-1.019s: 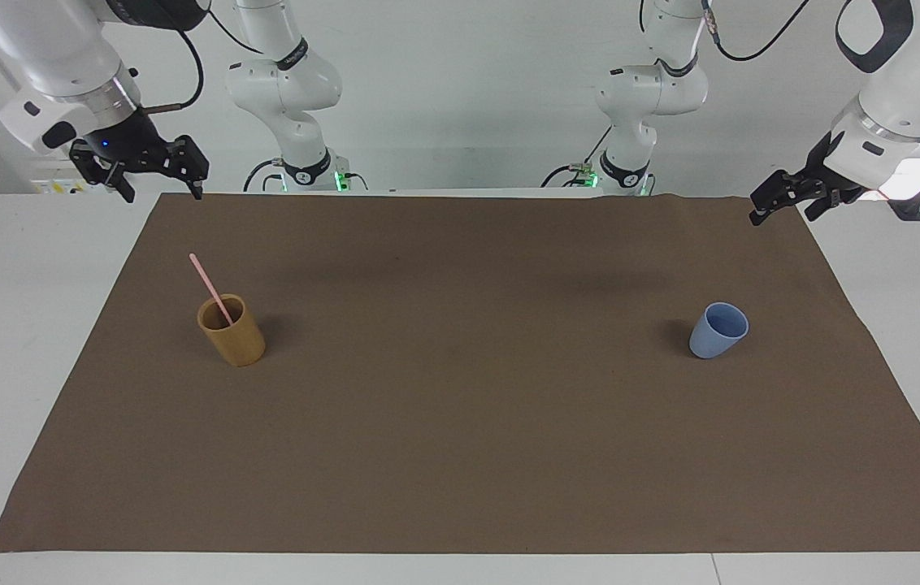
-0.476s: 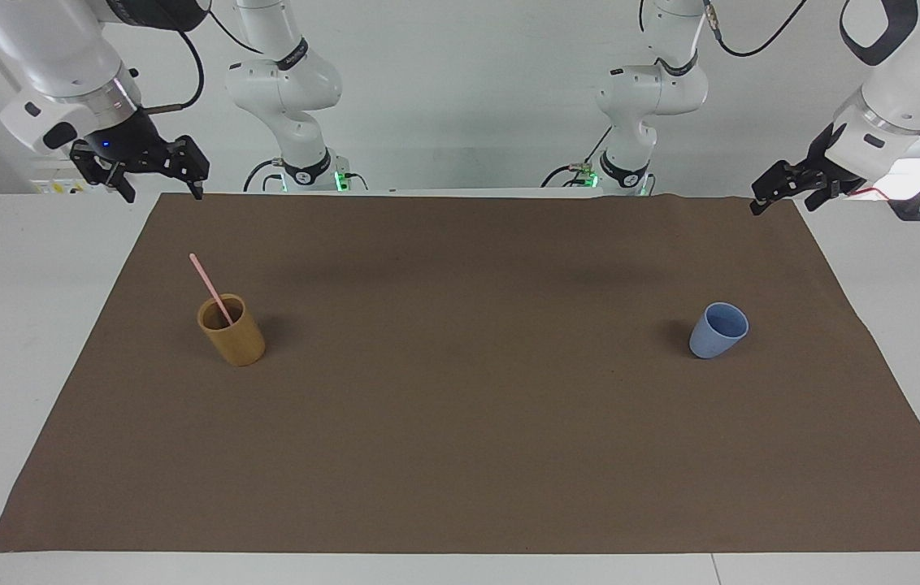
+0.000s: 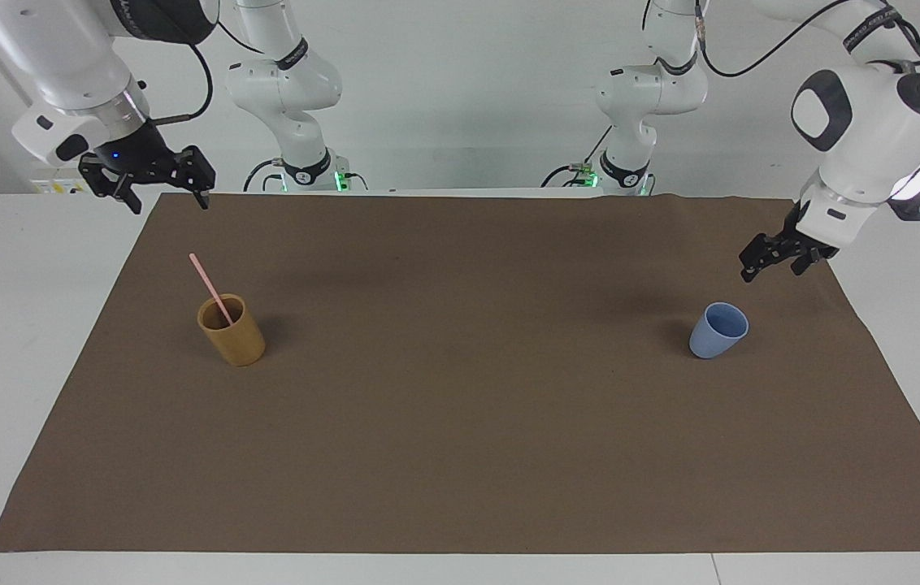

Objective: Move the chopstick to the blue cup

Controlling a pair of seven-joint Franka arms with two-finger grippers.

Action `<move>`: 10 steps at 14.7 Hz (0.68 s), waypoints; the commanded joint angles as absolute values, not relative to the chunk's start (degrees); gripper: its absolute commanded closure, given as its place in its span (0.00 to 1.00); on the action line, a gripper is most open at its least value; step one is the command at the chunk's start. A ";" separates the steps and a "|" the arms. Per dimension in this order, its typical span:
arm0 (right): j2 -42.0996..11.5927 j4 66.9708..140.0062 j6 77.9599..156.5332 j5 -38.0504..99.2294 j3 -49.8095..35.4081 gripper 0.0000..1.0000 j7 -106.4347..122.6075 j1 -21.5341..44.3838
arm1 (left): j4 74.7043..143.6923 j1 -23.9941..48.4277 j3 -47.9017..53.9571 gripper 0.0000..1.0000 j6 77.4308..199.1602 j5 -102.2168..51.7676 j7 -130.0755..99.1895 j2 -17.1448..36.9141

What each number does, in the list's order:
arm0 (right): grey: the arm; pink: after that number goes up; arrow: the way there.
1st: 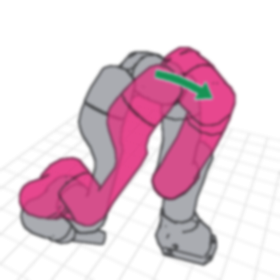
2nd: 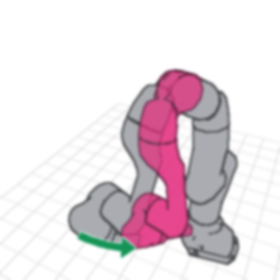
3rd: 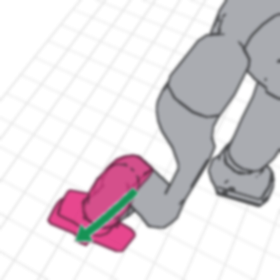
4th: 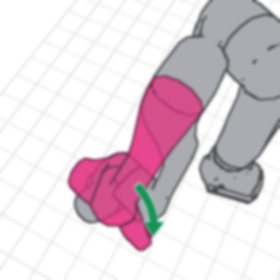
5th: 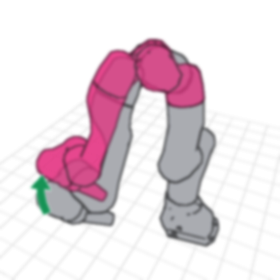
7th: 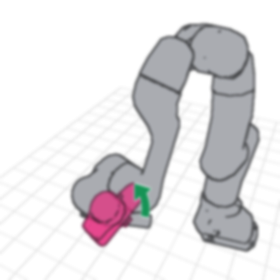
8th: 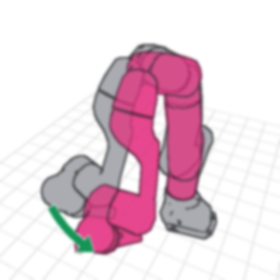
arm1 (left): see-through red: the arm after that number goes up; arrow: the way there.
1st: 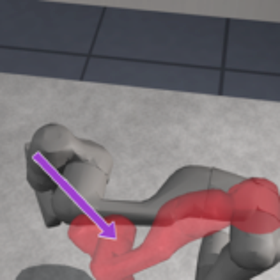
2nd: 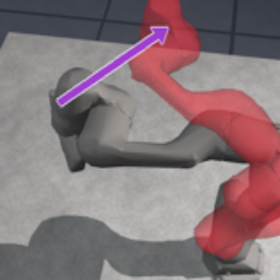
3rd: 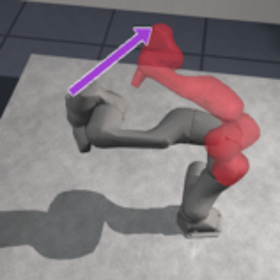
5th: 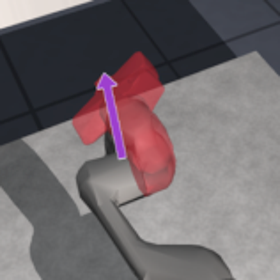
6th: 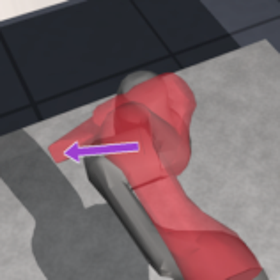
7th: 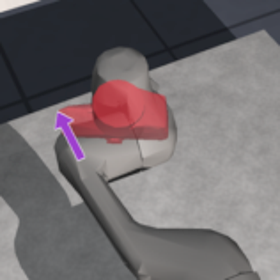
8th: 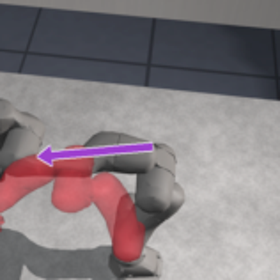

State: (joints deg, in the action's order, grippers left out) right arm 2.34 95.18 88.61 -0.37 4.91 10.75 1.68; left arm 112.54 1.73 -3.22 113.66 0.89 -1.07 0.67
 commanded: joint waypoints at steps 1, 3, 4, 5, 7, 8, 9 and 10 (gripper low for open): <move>4.22 105.71 98.67 3.42 4.66 0.00 14.31 0.70 | 119.07 0.70 -2.99 0.06 122.41 1.76 0.00 1.40; 2.30 109.67 103.52 3.43 4.75 0.00 21.23 0.01 | 121.54 0.62 -2.99 0.07 126.45 1.76 -0.09 2.46; 1.85 110.91 104.06 3.43 4.75 0.00 23.01 -0.96 | 122.68 0.62 -2.99 0.07 128.21 1.76 -0.26 2.63; 1.76 111.70 104.41 3.43 4.75 0.02 23.55 -1.58 | 123.48 0.79 -2.90 0.08 128.84 1.76 -0.61 2.64; 1.06 112.06 105.03 3.25 4.75 0.06 24.86 -2.54 | 123.49 1.05 -2.90 0.64 128.50 1.76 -0.79 2.81; 0.71 112.76 105.12 3.25 4.75 0.09 26.09 -2.64 | 123.40 1.40 -2.90 0.88 128.24 1.67 -1.84 2.81; 0.70 113.89 105.12 3.25 4.75 0.13 26.45 -2.72 | 123.31 1.41 -2.90 0.99 128.06 1.67 -3.32 2.81; 0.96 114.78 105.20 2.99 4.83 0.18 26.63 -2.72 | 123.05 1.41 -2.90 1.00 127.80 1.67 -3.34 2.90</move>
